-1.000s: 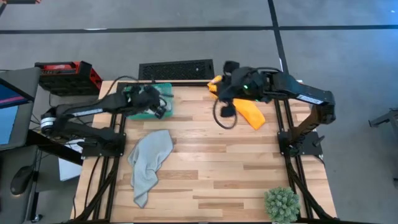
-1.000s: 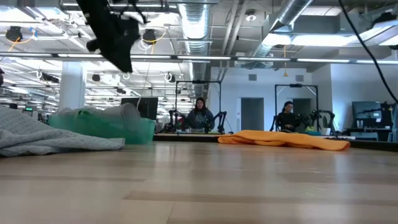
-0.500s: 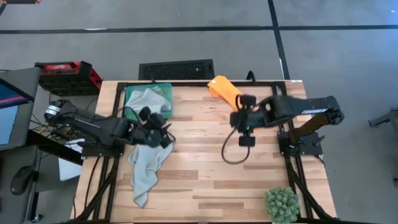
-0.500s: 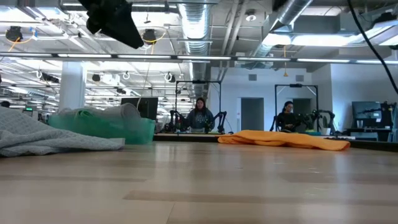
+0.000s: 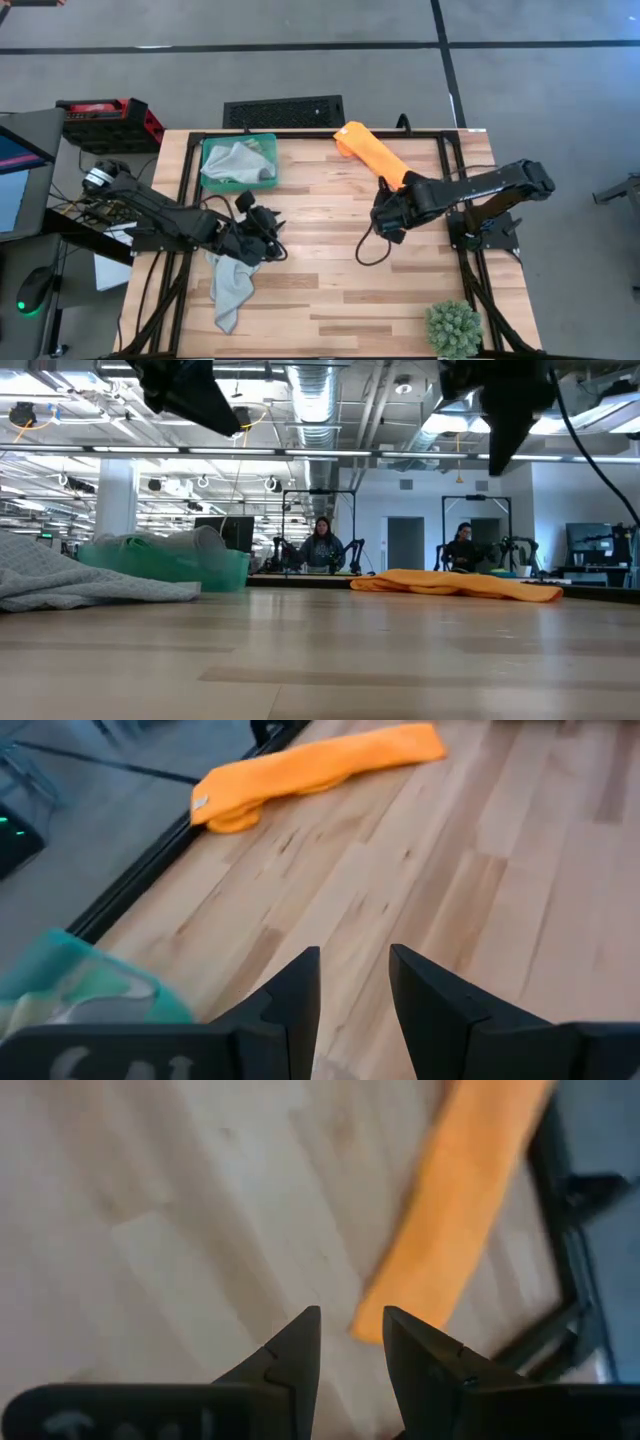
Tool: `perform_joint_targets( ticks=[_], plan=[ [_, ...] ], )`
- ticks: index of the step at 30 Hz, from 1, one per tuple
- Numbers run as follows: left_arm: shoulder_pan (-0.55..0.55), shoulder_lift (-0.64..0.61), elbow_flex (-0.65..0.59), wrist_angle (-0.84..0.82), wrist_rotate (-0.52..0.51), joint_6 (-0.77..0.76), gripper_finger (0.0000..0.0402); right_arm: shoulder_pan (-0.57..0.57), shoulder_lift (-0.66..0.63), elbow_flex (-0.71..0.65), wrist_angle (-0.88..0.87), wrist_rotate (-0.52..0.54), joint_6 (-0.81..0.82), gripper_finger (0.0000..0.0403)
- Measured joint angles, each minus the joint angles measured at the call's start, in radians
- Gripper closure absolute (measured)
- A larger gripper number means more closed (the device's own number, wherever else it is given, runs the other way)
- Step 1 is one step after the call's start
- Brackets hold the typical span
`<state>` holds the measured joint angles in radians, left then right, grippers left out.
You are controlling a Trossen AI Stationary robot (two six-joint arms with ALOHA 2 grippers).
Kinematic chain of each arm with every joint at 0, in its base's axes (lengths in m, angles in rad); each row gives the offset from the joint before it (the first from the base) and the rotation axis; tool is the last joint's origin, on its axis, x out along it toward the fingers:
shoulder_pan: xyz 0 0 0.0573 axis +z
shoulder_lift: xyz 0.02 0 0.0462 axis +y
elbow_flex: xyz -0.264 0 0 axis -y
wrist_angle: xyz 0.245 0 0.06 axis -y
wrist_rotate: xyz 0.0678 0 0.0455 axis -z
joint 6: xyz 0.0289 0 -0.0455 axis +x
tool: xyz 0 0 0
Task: Fold microfiber towels
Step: Fold the orange towel
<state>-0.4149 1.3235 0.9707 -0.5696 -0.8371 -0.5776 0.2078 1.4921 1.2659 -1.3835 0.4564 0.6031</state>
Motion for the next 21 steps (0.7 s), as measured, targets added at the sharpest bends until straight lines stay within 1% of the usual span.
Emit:
perform_joint_targets(
  ticks=[5, 10, 14, 21],
  plan=[
    [-0.004, 0.004, 0.001, 0.025, -0.044, 0.034, 0.0287, -0.050, 0.001, -0.127, 0.069, 0.016, 0.129, 0.0269],
    [-0.001, 0.005, 0.000, 0.028, -0.089, 0.053, 0.0287, -0.132, 0.000, -0.242, 0.180, -0.005, 0.237, 0.0269],
    [0.000, 0.005, 0.000, 0.047, -0.094, 0.061, 0.0287, -0.184, 0.001, -0.306, 0.266, -0.031, 0.269, 0.0269],
    [0.004, 0.005, 0.000, 0.049, -0.094, 0.061, 0.0287, -0.245, 0.001, -0.406, 0.411, -0.034, 0.261, 0.0269]
  ],
)
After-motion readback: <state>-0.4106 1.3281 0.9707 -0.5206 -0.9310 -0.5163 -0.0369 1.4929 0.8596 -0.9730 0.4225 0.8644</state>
